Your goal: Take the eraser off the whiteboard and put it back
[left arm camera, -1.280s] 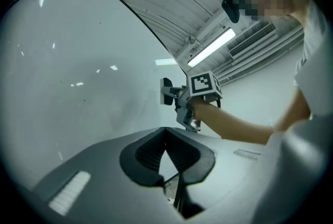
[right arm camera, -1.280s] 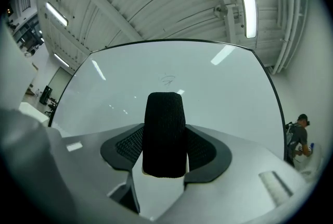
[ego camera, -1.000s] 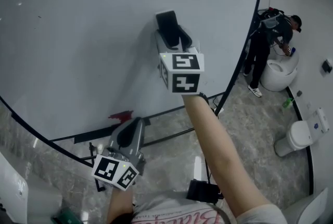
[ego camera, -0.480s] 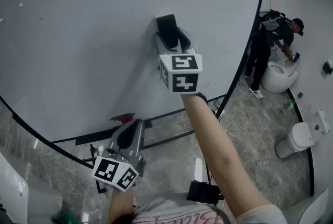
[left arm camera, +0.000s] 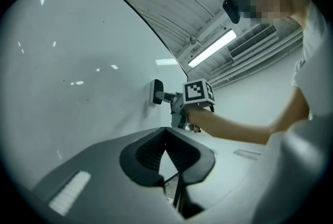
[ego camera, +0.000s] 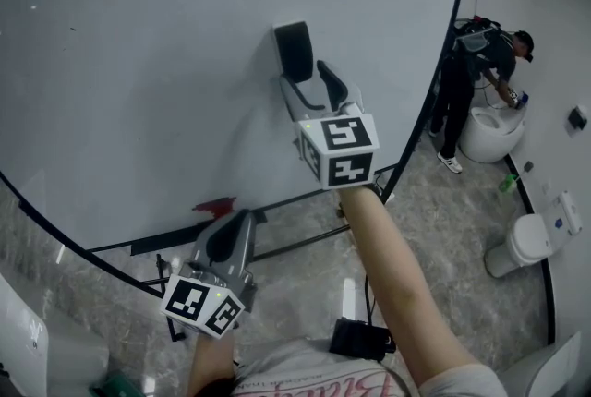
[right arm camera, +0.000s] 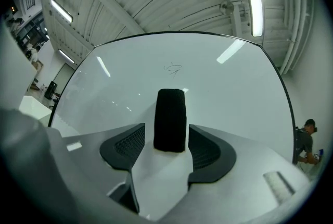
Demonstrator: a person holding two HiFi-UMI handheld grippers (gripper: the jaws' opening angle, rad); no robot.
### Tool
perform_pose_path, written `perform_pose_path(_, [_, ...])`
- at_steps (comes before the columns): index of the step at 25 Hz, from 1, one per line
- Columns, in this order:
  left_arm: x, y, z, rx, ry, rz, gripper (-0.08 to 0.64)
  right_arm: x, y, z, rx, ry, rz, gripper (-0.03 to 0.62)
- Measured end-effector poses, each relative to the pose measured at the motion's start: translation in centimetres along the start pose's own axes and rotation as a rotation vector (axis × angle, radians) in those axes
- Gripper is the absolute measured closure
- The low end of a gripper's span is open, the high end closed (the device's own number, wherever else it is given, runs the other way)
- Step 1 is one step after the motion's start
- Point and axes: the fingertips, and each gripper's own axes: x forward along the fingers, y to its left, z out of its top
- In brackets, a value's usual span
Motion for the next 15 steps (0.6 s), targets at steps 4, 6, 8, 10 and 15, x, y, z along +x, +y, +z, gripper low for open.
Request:
perform_pose_path(4, [-0.1,0.4,0.1,-0.002,-0.003,0.006,0.561,-4.5,2.2,-1.7,-0.034,0.015,0.07,0.382])
perform_pose_path(6, [-0.1,0.5,0.2,-0.001,-0.006,0.007,0.561,-6.9,3.2,-2.6,-0.054,0.021,0.089,0.435])
perform_pose_path(8, [0.1,0.4,0.3,0.004,-0.008,0.002,0.561,-9.2,4.0,-3.5,-0.088,0.028,0.089,0.481])
perform_pose_path(10, [0.2,0.4,0.4,0.008,-0.009,-0.002,0.561,-11.2,4.8,-4.8,-0.104,0.04,0.093,0.508])
perform_pose_path(15, [0.6,0.2,0.5,0.008,-0.015,-0.005,0.561,-14.8,6.1,-6.3,-0.117,0.045,0.077,0.591])
